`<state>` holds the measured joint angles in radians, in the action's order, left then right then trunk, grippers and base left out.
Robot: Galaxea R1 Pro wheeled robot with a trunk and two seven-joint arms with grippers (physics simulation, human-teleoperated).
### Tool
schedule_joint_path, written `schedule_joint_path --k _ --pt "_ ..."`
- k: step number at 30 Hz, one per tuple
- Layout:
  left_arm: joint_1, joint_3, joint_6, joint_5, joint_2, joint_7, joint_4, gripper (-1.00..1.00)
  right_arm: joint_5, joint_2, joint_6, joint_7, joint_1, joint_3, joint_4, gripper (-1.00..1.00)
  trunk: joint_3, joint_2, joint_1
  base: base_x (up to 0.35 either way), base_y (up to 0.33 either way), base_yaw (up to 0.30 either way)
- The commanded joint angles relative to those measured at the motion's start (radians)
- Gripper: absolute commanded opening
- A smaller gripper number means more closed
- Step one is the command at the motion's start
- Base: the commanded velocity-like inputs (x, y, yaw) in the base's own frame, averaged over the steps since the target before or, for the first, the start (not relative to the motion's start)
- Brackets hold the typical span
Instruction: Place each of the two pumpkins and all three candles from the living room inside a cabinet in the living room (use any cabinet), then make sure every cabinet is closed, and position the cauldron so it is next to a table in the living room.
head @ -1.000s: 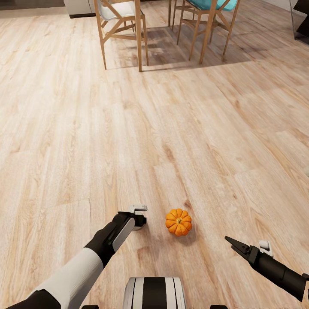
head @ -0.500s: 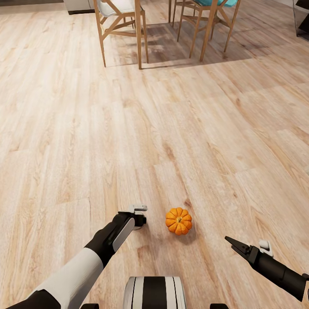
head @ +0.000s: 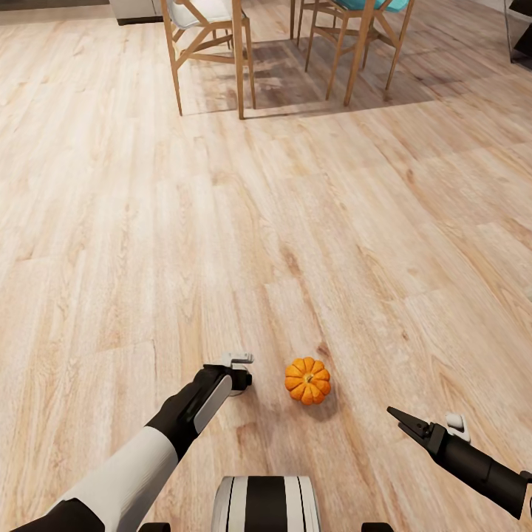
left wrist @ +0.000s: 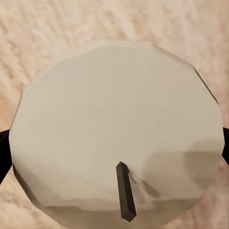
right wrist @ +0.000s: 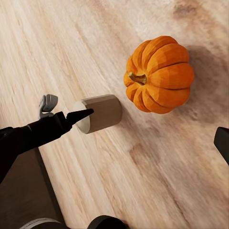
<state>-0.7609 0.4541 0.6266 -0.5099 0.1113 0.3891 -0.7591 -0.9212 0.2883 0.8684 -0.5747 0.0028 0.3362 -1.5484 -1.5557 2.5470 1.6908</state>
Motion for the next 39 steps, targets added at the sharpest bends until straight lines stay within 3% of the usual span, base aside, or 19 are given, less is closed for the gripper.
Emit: schedule_joint_path --k 1,8,30,39 --pt "0.0 0.003 0.003 -0.012 -0.001 0.009 0.0 -1.0 -0.001 0.0 0.005 -0.002 0.0 0.001 0.0 1.0 -0.001 0.0 0.0 0.0 0.0 0.0" --pt "0.0 0.003 0.004 -0.014 -0.001 0.008 -0.003 -1.0 -0.001 0.0 0.005 -0.002 0.0 0.001 0.0 1.0 -0.001 0.0 0.0 0.0 0.0 0.0" --pt "-0.001 0.003 0.013 -0.018 -0.001 0.002 -0.004 -1.0 0.0 0.004 0.007 -0.001 0.0 0.001 0.004 1.0 0.084 -0.005 -0.01 -0.01 0.0 0.0" --pt "0.0 0.003 0.052 -0.018 -0.001 0.005 -0.051 -1.0 0.003 0.005 0.011 0.005 0.0 0.003 0.009 1.0 0.119 -0.007 -0.014 -0.035 0.0 0.0"
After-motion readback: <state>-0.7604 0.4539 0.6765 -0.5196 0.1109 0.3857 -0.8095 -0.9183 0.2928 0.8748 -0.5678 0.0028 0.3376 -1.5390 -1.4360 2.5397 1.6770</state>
